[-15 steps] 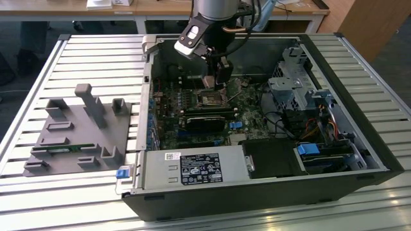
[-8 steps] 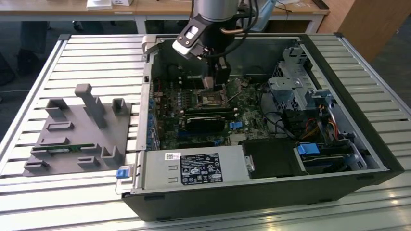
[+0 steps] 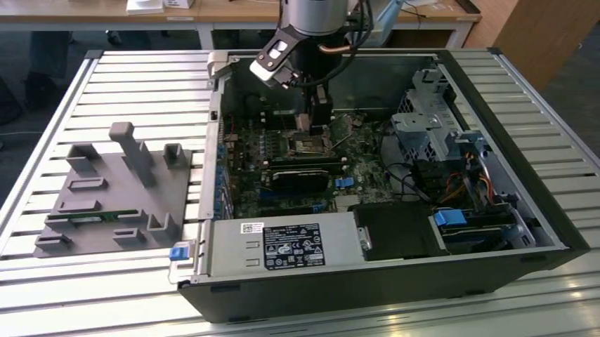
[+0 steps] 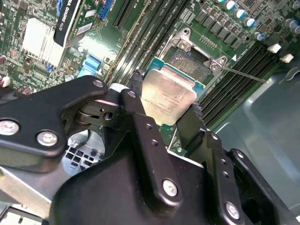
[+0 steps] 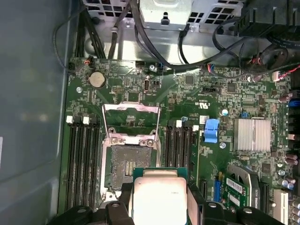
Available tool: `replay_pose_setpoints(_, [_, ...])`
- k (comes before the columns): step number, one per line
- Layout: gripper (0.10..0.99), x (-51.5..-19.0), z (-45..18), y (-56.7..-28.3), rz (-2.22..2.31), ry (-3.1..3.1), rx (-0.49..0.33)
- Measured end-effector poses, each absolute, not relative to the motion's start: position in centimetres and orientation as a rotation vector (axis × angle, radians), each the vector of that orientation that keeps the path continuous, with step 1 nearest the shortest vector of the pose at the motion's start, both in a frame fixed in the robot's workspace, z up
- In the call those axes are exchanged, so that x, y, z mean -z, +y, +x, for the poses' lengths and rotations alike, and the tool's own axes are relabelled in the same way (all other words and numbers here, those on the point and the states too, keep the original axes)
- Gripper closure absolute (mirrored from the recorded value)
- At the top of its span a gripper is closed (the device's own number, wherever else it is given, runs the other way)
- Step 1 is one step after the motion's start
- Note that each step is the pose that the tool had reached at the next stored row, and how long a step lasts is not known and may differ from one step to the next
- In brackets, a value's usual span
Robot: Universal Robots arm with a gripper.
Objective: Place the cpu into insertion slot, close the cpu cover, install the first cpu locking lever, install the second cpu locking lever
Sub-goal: 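Place the cpu into insertion slot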
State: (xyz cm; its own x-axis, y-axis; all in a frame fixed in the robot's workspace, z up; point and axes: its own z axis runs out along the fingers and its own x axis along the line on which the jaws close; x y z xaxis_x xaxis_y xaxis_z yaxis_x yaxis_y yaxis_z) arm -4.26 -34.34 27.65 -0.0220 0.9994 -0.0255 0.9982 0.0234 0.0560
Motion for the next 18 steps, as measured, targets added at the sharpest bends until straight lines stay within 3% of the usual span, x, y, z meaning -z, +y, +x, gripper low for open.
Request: replay_pose_setpoints(18, [0.545, -26.5, -4.3, -34.3, 2.164, 2.198, -0.034])
